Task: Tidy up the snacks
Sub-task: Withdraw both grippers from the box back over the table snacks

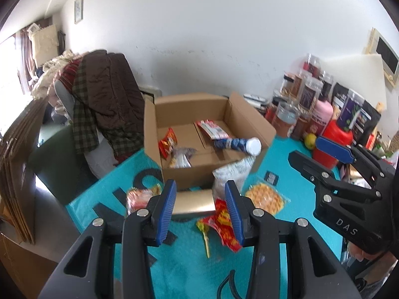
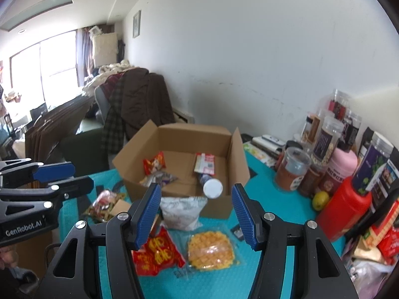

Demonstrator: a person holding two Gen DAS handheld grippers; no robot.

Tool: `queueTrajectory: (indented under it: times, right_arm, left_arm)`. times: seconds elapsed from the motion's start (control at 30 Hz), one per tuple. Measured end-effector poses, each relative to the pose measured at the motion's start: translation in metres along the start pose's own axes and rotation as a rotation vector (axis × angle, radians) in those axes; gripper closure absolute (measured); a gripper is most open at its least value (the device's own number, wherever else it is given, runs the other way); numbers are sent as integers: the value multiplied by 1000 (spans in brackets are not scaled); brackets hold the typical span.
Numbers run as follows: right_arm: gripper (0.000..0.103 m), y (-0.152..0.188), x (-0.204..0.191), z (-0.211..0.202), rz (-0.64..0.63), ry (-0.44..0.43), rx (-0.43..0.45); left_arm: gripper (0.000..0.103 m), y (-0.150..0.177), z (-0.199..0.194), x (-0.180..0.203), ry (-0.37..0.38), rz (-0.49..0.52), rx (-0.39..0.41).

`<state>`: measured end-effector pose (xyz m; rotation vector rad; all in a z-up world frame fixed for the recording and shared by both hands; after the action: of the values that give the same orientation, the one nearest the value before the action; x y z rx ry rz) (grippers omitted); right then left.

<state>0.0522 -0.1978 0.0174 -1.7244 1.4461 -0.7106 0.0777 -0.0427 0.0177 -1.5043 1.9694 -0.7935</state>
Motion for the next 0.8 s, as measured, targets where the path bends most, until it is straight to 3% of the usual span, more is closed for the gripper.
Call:
queueTrajectory:
  times: [0.67,0.8]
  right_arm:
    - [44,84,6,39,80,-103,-193]
    - [34,93,3,46,93,-139,-219]
  left_arm:
    - [63,72,45,14,26,42,-187]
    - [63,81,51,11,18,40,-205]
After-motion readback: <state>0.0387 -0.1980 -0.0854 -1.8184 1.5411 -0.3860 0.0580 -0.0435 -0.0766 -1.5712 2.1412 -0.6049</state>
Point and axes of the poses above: each gripper's, at about its wrist camera, not at the fingertips, and z roughly the way its jaws point, x to its right, y to its underside, the point moved 1 cm from there along z, roughly the way its jaws point, and after that the axes turned 12 degrees about -y, right-handed, at the moved point
